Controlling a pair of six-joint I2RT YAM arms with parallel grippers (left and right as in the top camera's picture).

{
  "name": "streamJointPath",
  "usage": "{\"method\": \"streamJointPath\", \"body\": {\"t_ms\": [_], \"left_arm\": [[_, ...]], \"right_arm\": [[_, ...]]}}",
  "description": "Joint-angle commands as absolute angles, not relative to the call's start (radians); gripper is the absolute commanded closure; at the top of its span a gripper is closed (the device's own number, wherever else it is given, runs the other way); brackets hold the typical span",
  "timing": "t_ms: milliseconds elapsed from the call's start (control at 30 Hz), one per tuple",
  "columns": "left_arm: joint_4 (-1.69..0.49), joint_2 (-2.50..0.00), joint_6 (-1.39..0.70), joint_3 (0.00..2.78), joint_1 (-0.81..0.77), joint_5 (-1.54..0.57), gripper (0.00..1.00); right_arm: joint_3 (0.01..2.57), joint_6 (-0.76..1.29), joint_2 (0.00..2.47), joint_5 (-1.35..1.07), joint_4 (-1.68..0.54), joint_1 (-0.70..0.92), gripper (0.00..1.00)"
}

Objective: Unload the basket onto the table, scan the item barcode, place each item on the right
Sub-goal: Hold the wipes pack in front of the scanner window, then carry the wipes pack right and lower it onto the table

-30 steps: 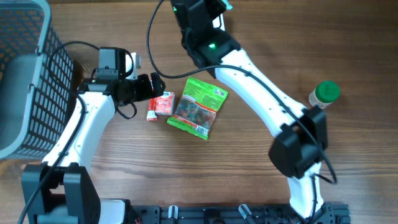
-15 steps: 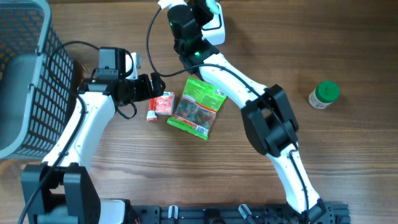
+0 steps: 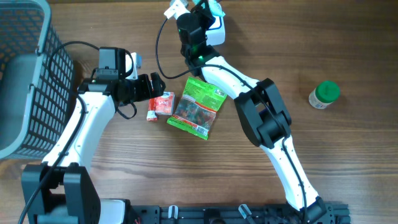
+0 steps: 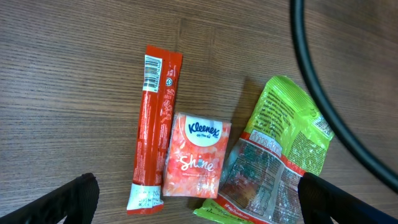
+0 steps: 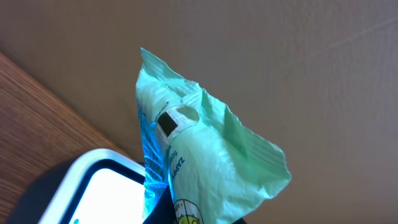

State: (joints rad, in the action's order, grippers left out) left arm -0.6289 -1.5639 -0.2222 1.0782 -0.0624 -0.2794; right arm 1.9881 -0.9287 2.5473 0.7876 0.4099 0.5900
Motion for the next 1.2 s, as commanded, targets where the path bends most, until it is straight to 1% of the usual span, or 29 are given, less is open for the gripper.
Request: {"method": "streamJointPath", "body": {"t_ms": [0,233,333,500,633,700,900,967,1033,1100,1167], "left_arm": [[-0.625,-1.553,-0.22,1.092,-0.054,-0.288,0.0],[-0.625,-1.553,-0.22,1.092,-0.054,-0.288,0.0],[-0.625,-1.553,-0.22,1.092,-0.054,-0.288,0.0],[-0.625,-1.553,-0.22,1.092,-0.054,-0.288,0.0],[-0.625,-1.553,-0.22,1.092,-0.054,-0.288,0.0],[-0.625,-1.553,-0.22,1.092,-0.054,-0.288,0.0],[-0.625,-1.553,-0.22,1.092,-0.054,-0.288,0.0],[-0.625,-1.553,-0.22,1.092,-0.054,-0.288,0.0],[-0.625,-1.553,-0.22,1.092,-0.054,-0.288,0.0],[-0.625,-1.553,-0.22,1.092,-0.054,-0.288,0.0],[-0.625,-1.553,-0.22,1.092,-0.054,-0.288,0.0]], "right_arm": [[2.001,-0.888,2.562,0.761,0.427,0.588,0.96],[2.001,-0.885,2.562,0.762,0.509,0.583,0.96],[2.001,-0.824,2.562,0.761,0.465,0.58,0.96],[2.001,-0.667,2.562,0.77,0.36,0.562,0.96],[2.001,-0.686,2.547,0.837,0.392,0.551,0.96],[2.001,-0.715,2.513,0.849,0.402,0.546,0.96],[2.001,-0.714,2.373,0.88,0.379,0.545,0.96],[2.001,-0.697,2.322,0.883,0.3,0.545,0.96],[2.001,-0.637,2.271,0.881,0.151,0.544,0.96],[2.001,-0.544,2.23,0.841,-0.054,0.537,0.96],[2.001,-0.424,2.197,0.736,-0.286,0.519,0.96]]}}
